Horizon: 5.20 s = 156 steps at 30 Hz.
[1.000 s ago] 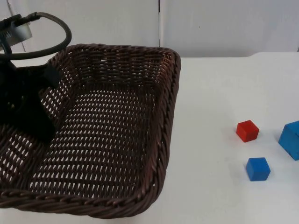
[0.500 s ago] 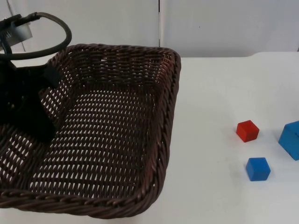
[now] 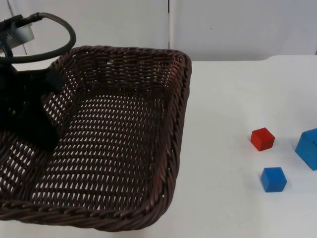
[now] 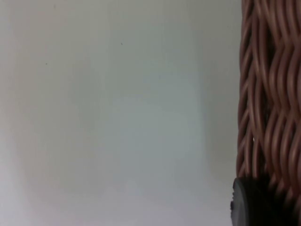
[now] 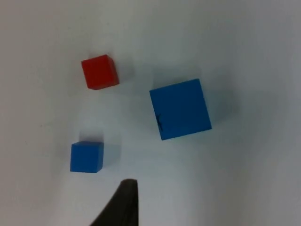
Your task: Pick up the basket with the left hand and place the largest block into the basket with the right hand.
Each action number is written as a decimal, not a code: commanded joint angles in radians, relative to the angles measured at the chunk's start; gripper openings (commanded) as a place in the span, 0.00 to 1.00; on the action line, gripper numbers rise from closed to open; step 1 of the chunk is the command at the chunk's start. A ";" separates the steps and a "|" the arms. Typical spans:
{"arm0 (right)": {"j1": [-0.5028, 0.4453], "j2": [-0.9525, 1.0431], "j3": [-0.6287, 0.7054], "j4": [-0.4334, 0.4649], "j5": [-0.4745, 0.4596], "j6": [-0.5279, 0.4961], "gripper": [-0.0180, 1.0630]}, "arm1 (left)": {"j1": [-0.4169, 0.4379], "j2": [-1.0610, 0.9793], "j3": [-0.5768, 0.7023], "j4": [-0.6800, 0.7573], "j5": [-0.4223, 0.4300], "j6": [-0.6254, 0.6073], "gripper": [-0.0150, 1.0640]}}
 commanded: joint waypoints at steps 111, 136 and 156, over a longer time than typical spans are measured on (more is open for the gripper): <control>0.147 -0.068 -0.008 -0.193 -0.147 0.161 0.02 | -0.004 -0.015 -0.002 -0.024 -0.011 0.026 0.01; 0.387 -0.068 -0.016 -0.113 -0.229 0.065 0.02 | -0.004 -0.015 -0.002 -0.024 -0.013 0.026 0.01; 0.753 0.363 -0.592 -0.120 0.052 0.057 0.02 | -0.004 -0.015 -0.002 -0.024 -0.015 0.028 0.01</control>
